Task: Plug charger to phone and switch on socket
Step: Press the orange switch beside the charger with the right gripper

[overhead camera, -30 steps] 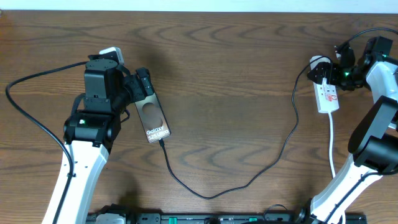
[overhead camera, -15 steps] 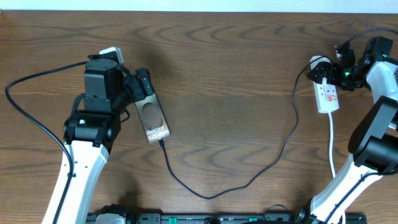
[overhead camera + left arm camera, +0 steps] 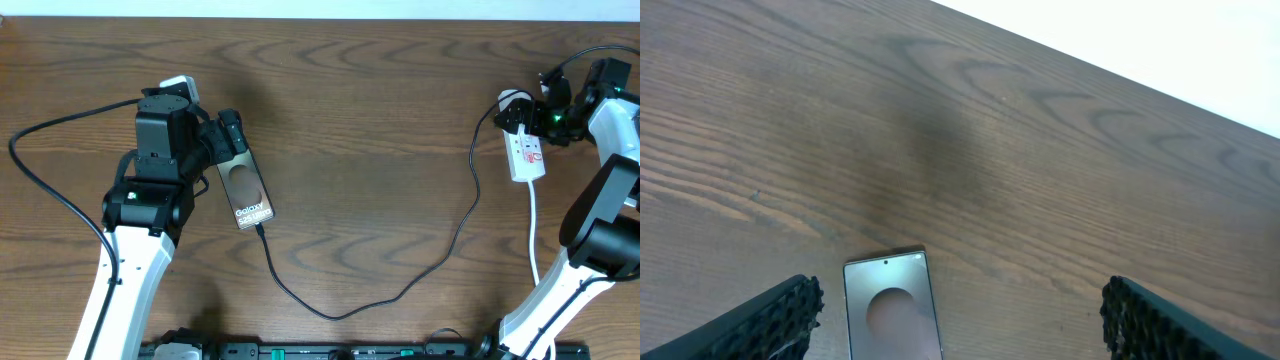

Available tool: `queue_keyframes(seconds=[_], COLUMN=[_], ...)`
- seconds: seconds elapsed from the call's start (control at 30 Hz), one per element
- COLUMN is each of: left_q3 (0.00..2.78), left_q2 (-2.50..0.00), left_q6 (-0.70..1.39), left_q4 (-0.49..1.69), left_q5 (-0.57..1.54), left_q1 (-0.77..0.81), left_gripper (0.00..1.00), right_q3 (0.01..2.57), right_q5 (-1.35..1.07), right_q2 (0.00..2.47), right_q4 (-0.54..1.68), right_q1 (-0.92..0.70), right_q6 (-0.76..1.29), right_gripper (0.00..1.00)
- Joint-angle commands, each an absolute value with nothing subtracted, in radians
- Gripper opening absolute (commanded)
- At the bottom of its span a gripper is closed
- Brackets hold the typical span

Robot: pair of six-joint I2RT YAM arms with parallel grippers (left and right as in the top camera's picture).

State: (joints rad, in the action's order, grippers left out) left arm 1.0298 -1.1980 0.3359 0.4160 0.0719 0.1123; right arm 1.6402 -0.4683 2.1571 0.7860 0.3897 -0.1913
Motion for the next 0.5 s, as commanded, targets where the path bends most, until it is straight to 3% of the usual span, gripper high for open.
queue_keyframes(seconds=[0.0, 0.47], left_q3=[1.055, 1.055], left_q2=[-1.201, -1.201], left_q6=[0.322, 0.322], left_q4=[0.419, 0.419], left_q5=[0.059, 0.059], left_q1=[0.115, 0.115], left_gripper=[0.91, 0.91], right_q3=[1.589, 1.535], right_q5=[-0.605, -0.605], right_q2=[2.162, 2.162], right_q4=[0.814, 0.825], right_q1=[0.324, 0.323], right_q6=[-0.154, -0.154], right_gripper=[0.97, 0.95])
